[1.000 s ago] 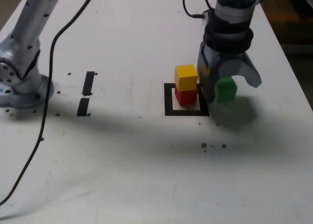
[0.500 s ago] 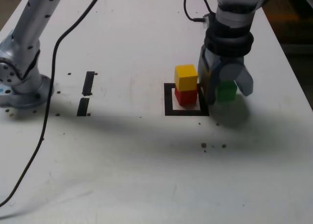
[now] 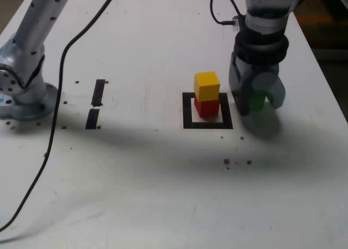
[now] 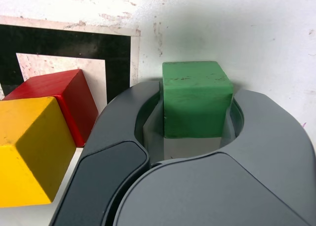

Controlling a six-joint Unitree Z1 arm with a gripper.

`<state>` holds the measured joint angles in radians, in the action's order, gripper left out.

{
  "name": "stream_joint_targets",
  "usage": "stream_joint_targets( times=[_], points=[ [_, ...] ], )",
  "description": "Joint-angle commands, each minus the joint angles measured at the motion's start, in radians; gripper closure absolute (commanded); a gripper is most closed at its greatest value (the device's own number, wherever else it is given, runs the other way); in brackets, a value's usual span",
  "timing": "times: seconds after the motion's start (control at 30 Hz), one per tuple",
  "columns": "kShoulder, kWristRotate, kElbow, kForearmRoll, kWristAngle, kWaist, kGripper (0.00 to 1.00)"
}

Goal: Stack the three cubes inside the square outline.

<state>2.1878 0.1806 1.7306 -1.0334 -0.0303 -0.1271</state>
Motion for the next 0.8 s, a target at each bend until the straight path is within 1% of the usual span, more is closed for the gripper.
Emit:
stream_joint_targets(
  times=[0.0,0.2,0.37,0.5,0.63,0.7,0.77],
  points=[
    [-0.021,0.003,0.006,-0.012,-0.012,-0.008,0.78],
    [-0.074,0.014,0.057,-0.082,-0.071,-0.033,0.80],
    [-0.122,0.014,0.136,-0.188,-0.120,-0.060,0.80],
    [-0.161,0.013,0.184,-0.265,-0.146,-0.079,0.80],
    [-0.203,0.013,0.196,-0.318,-0.154,-0.091,0.80],
    [-0.224,0.014,0.195,-0.342,-0.149,-0.097,0.79],
    [-0.245,0.015,0.186,-0.362,-0.137,-0.102,0.79]
  ],
)
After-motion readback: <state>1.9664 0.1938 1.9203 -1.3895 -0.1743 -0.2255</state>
